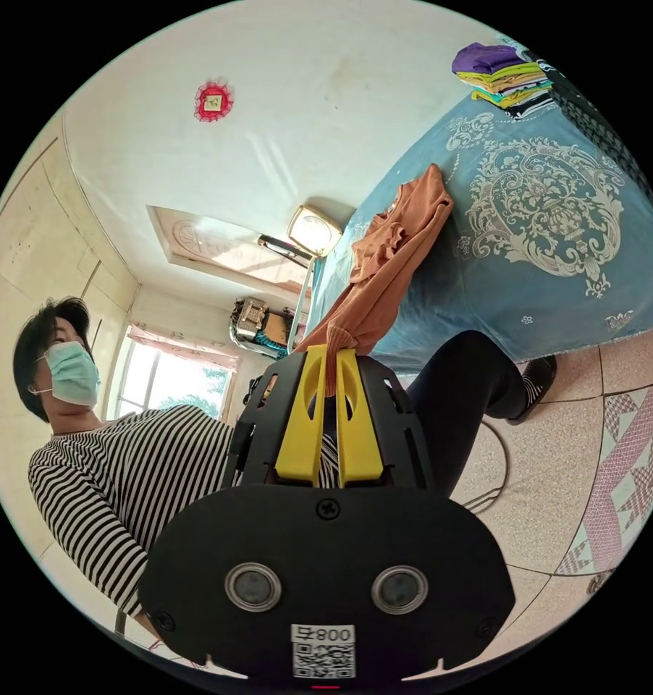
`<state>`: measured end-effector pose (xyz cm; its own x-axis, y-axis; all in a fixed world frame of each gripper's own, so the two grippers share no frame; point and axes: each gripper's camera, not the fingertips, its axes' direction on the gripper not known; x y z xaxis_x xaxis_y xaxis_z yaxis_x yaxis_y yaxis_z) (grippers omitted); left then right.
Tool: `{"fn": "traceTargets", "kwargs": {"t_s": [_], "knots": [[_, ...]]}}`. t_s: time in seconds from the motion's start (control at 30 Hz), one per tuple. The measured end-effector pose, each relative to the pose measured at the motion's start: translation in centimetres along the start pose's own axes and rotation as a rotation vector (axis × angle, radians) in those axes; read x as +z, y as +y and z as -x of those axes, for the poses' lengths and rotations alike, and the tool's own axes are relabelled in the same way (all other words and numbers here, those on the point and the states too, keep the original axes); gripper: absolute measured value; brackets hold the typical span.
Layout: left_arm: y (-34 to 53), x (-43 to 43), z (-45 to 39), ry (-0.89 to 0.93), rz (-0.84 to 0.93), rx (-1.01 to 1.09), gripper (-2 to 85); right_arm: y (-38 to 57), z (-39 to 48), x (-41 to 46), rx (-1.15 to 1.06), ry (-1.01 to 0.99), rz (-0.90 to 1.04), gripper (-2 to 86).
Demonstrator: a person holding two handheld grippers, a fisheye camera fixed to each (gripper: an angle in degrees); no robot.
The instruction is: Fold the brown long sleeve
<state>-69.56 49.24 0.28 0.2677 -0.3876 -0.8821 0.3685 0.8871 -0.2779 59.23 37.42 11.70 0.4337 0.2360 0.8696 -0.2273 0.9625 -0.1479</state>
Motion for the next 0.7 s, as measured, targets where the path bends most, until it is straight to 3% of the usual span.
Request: {"fn": "traceTargets", "kwargs": {"t_s": [0.37, 0.7], "knots": [[2.2, -2.1, -1.1, 0.051, 0.007, 0.013, 6.5, 3.3, 1.7, -1.8, -0.024, -0.003, 0.038, 1.5], [-4.2, -0.9, -0.8, 0.102, -0.033, 0.019, 6.6, -2.3, 0.4, -1.0, -0.047, -0.049, 0.011, 1.6]]}}
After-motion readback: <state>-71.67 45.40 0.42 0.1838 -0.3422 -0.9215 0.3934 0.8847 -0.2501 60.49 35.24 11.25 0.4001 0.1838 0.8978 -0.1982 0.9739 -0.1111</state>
